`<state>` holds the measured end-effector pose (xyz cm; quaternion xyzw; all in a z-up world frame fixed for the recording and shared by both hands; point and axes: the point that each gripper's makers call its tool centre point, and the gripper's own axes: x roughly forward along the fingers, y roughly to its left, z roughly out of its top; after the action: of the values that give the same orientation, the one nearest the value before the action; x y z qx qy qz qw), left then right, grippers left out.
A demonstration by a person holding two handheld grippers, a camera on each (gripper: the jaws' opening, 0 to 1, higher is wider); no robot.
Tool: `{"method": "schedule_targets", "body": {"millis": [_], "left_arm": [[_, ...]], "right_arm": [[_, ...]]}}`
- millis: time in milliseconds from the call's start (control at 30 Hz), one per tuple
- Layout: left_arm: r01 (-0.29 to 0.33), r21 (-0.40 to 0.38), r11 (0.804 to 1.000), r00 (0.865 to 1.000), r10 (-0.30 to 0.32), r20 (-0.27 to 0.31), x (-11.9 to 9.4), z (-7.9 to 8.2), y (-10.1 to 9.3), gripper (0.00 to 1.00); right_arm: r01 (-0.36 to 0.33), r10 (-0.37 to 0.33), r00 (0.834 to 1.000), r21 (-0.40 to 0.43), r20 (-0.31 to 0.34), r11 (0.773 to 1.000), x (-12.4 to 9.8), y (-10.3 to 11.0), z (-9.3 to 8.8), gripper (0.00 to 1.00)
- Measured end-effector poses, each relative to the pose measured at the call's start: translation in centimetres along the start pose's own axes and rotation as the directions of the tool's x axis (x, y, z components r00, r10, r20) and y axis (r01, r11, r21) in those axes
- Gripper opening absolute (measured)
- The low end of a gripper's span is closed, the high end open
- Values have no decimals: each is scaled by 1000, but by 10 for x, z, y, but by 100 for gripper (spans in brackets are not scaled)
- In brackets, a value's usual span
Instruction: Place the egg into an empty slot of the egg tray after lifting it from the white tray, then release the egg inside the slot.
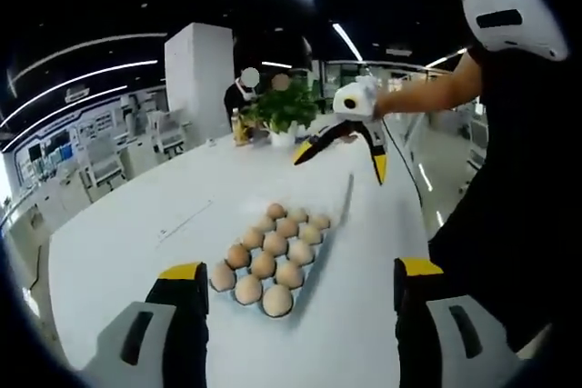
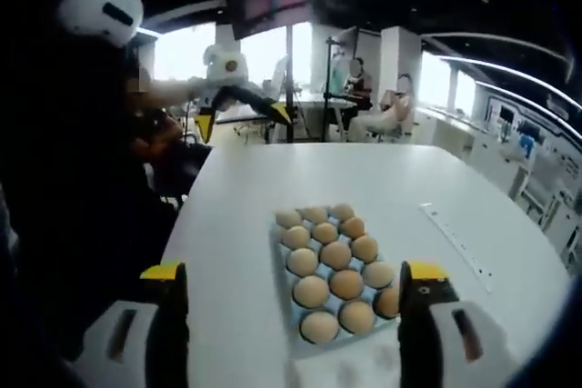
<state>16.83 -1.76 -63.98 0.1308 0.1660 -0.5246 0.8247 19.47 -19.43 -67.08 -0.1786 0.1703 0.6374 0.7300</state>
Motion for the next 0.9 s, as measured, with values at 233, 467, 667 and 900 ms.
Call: {"method": "schedule_targets", "body": {"millis": [233,467,667,900], "left_arm": [[35,13,999,997,-36,66,-7,15,-24,85],[57,35,998,996,-59,62,-10,22,-46,84],[42,33,999,996,-44,79,-9,30,-62,84],[38,17,999,996,-39,76,6,35,-90,82]], "right_arm": [[28,-27,998,-18,50,999,-5,35,16,99],[41,-39,997,-33,66,999,-11,59,20,98],[25,-20,995,-49,94,999,-20,71,20,98],[11,-2,992,-68,127,998,-36,79,16,98]]}}
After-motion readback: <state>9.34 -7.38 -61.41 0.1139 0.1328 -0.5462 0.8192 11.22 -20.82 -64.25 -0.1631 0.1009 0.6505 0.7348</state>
